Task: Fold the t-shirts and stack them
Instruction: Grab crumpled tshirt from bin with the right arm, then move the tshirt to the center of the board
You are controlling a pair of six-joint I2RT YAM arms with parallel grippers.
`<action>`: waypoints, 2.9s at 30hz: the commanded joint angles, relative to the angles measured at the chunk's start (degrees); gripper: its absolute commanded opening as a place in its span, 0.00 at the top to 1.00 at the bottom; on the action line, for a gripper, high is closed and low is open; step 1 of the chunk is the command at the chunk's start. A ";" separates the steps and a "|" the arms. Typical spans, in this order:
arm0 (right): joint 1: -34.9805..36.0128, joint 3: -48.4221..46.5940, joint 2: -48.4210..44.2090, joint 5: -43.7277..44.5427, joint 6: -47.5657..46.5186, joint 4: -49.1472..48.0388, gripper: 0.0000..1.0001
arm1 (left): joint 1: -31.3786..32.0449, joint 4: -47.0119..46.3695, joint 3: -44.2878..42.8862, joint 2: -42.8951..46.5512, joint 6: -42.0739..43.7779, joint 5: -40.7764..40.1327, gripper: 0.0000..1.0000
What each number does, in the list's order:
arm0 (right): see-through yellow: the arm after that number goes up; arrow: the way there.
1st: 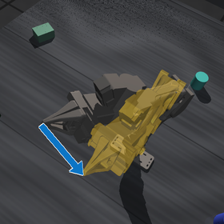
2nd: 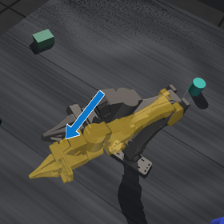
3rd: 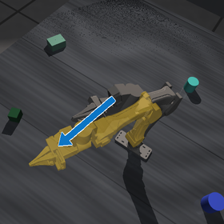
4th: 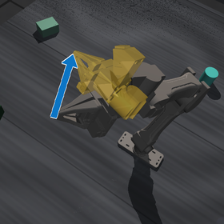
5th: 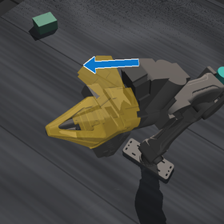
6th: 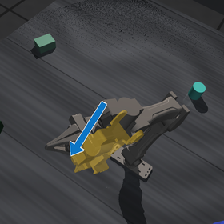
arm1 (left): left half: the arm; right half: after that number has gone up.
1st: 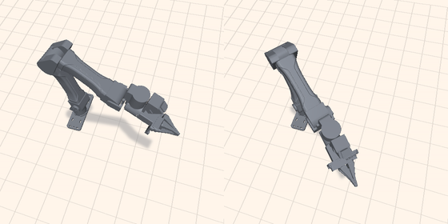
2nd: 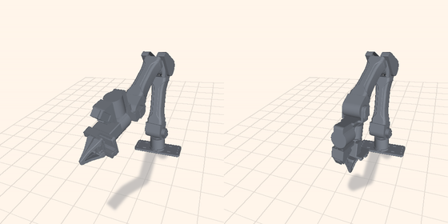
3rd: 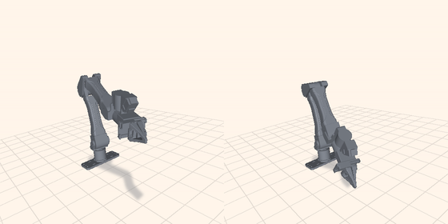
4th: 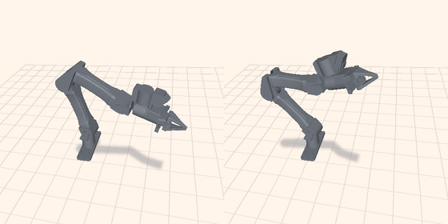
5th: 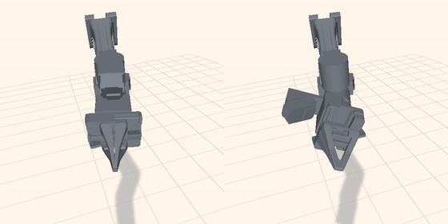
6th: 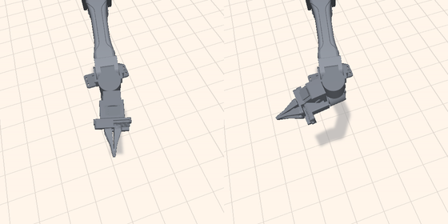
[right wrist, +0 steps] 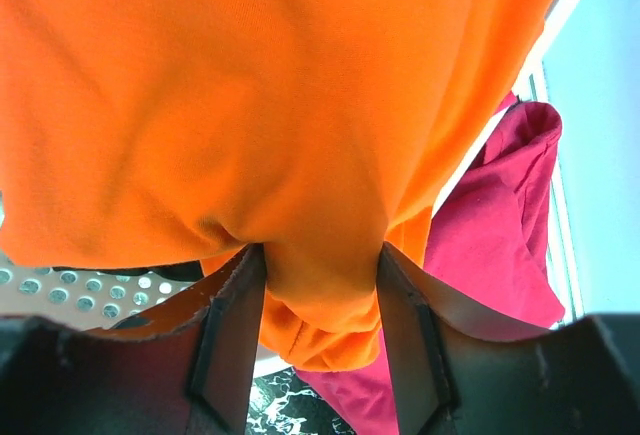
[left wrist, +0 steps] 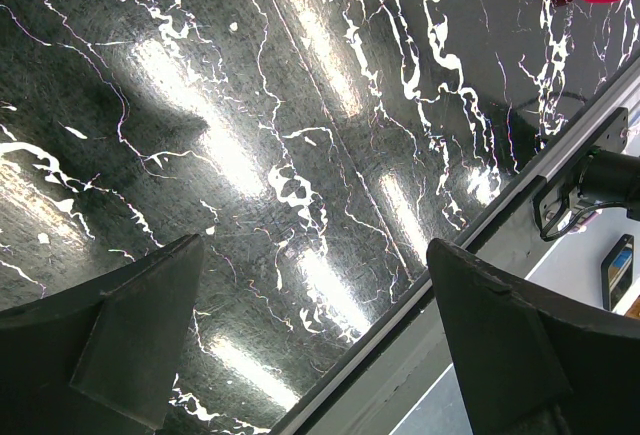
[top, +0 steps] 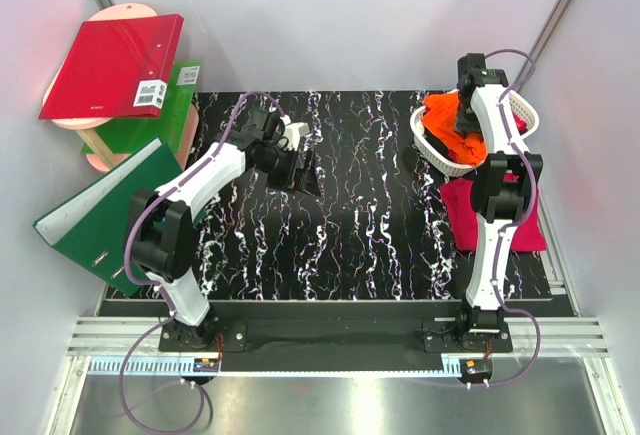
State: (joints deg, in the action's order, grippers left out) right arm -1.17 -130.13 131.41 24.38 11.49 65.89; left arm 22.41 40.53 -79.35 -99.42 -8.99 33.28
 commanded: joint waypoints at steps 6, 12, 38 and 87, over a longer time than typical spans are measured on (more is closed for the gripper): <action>0.03 -3.55 -1.95 2.42 0.29 1.17 1.00 | 0.17 -2.04 -0.89 0.89 1.17 2.05 0.01; 0.20 -6.18 -4.14 2.42 1.52 1.35 1.00 | 0.17 -1.95 -1.15 1.24 0.82 1.62 0.01; 17.69 30.80 -43.61 -21.74 3.89 -22.38 1.00 | -13.71 -4.06 -4.67 11.35 -11.22 -20.36 0.01; 31.76 13.69 -1.18 3.92 -6.57 -21.33 0.97 | -14.33 0.86 -13.37 8.89 -15.79 -24.06 0.01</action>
State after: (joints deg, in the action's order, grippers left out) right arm 32.45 -106.10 128.11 22.20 6.22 47.68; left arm 8.23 42.81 -91.29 -92.31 -24.27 5.91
